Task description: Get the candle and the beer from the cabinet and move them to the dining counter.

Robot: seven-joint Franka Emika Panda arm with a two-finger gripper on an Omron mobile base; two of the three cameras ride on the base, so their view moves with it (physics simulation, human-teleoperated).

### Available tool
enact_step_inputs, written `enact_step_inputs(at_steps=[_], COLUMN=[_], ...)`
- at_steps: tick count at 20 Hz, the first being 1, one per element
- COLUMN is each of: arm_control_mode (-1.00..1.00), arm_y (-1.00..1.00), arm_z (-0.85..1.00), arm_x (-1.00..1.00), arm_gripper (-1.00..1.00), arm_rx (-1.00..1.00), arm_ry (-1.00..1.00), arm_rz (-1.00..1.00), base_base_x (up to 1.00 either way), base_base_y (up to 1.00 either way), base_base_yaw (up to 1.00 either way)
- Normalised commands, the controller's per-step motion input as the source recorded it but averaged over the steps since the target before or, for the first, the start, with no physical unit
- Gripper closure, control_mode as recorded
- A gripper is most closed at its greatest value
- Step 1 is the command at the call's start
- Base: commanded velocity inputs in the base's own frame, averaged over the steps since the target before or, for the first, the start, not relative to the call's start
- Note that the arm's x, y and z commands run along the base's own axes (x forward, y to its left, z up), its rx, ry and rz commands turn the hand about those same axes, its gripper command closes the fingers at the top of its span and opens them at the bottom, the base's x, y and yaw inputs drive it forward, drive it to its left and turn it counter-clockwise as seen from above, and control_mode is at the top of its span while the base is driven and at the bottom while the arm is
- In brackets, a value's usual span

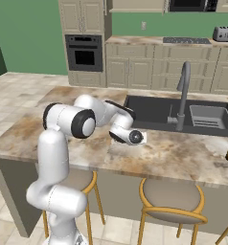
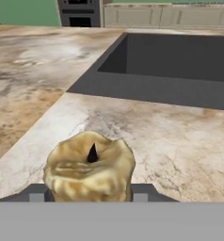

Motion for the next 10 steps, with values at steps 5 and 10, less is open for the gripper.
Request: enact_step_inputs(at_steps=[5,10], arm_control_mode=[-1.00,-1.00], arm_y=[0.00,0.00], arm_z=[-0.13,-0.28], arm_x=[0.00,0.00], arm_gripper=[1.00,1.00], arm_rx=[0.00,0.00], arm_ry=[0.00,0.00], arm_rz=[0.00,0.00], base_base_x=[0.00,0.00], base_base_y=[0.00,0.00], base_base_yaw=[0.00,0.00])
